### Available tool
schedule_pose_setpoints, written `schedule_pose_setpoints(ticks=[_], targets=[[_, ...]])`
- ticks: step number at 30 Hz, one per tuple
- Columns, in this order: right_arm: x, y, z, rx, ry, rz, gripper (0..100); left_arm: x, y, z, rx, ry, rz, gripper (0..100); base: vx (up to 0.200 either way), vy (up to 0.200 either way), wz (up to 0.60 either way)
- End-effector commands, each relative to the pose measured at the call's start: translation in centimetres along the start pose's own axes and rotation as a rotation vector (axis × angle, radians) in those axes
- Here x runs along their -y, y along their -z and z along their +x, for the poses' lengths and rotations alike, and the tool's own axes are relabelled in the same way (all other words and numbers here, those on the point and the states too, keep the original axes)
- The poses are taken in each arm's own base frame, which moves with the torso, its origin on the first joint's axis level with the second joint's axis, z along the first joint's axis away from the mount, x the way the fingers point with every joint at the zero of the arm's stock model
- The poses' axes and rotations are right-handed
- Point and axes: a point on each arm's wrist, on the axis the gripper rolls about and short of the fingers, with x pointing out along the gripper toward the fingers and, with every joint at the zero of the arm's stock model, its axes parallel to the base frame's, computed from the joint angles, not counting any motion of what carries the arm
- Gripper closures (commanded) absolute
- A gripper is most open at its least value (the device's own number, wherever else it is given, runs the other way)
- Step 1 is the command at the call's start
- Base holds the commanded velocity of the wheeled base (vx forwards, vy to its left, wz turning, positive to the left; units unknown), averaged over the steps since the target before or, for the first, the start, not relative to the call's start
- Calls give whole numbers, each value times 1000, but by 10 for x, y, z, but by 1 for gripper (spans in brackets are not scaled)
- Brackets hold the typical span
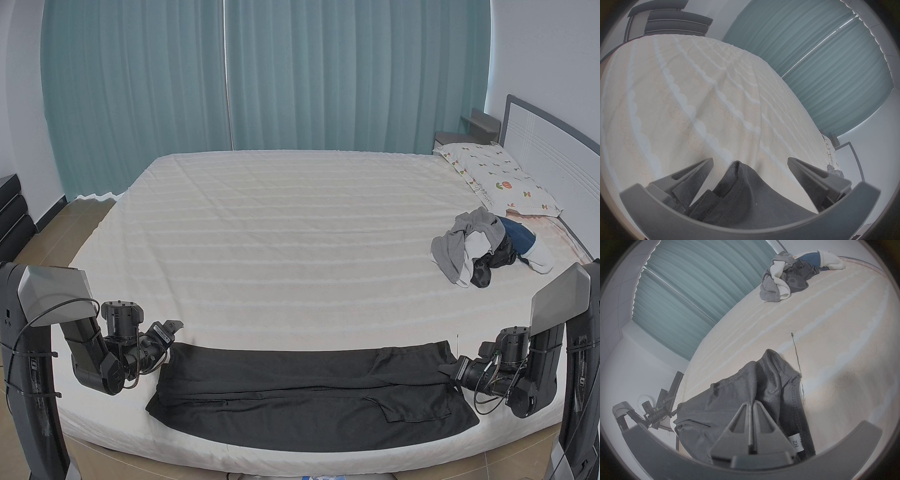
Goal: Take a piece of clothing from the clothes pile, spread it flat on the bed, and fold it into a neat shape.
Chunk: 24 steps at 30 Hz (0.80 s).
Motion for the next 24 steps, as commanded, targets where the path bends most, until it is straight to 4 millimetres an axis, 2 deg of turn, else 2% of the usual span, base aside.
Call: schedule_pose_setpoints(ticks=[1, 5, 9, 10, 13, 20, 24], targets=[[1, 1, 2, 1, -2, -5, 0, 0, -2, 0, 7, 2, -5, 0, 0, 0, 0], [-4, -9, -1, 39, -25, 15, 0, -3, -5, -3, 11, -6, -11, 0, 0, 0, 0], [-3, -22, -7, 73, -60, 87, 0, -4, -10, -17, -2, 7, -18, 0, 0, 0, 0], [-1, -32, -9, 95, -86, 131, 0, -4, -9, -24, -45, 39, -3, 0, 0, 0, 0], [3, -43, -8, 129, -107, 199, 0, -8, -8, -31, -89, 64, 48, 0, 0, 0, 0], [3, -50, 0, 142, -138, 337, 0, -13, -3, -33, -118, 54, 75, 0, 0, 0, 0], [8, -50, 5, 141, -132, 346, 0, -12, -4, -34, -114, 57, 76, 0, -200, 0, 0]])
